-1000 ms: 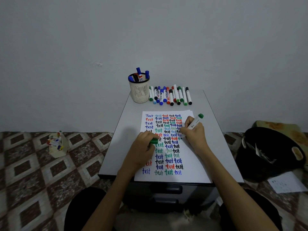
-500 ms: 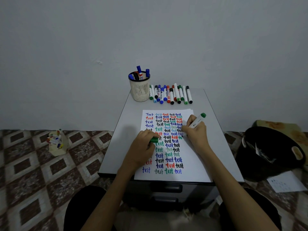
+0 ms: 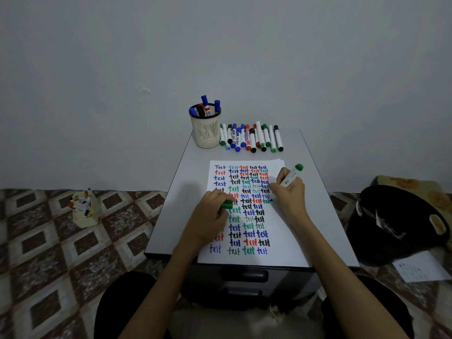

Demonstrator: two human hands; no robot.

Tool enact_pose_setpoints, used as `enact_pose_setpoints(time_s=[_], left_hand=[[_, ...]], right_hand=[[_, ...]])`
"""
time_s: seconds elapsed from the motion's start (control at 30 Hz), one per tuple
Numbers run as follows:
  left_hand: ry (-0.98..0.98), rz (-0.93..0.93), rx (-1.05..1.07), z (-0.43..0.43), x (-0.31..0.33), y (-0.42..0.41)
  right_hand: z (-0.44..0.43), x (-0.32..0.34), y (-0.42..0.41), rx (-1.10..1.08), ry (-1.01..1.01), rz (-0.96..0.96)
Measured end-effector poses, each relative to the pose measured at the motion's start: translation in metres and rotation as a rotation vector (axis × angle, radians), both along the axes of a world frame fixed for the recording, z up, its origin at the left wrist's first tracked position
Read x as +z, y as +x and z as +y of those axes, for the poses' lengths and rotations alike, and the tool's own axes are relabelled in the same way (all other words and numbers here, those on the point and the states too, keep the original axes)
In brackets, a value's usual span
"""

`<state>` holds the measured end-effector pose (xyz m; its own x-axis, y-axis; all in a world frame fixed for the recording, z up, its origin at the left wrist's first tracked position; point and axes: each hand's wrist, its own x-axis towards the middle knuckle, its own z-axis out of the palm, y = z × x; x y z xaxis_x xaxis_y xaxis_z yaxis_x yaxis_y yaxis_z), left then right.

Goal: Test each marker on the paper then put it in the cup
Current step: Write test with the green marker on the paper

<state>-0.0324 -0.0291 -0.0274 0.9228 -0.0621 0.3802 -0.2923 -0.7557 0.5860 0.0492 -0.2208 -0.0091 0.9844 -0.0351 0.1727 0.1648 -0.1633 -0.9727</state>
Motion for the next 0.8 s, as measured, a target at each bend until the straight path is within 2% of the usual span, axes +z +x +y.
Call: enact_pose_setpoints(time_s=[0.1, 0.33, 0.4, 0.47, 0.53, 0.6, 0.8], left_hand=[[-0.003, -0.01, -0.001, 0.0, 0.0, 0.0], [-0.024, -0.026, -0.003, 0.001, -0.001, 0.001], [-0.048, -0.034, 0.0, 0.001, 0.0, 0.001], [-0.089, -0.036, 0.0, 0.001, 0.002, -0.001], [-0.176, -0.033, -0.013, 0.002, 0.004, -0.002], [-0.311, -0.006, -0.005, 0.003, 0.007, -0.003], [-0.75, 0.095, -0.047, 0.015, 0.013, -0.008]], right_hand=[[-0.002, 0.001, 0.0, 0.003, 0.043, -0.005], [0.001, 0.002, -0.001, 0.066, -0.001, 0.02], [0.0, 0.003, -0.001, 0.075, 0.043, 0.033], [-0.002, 0.006, -0.002, 0.045, 0.176, 0.045], [-0.008, 0.011, -0.004, 0.05, 0.391, 0.047], [-0.015, 0.015, -0.007, 0.101, 0.524, 0.069], [-0.017, 0.018, -0.026, 0.449, 0.619, 0.211]])
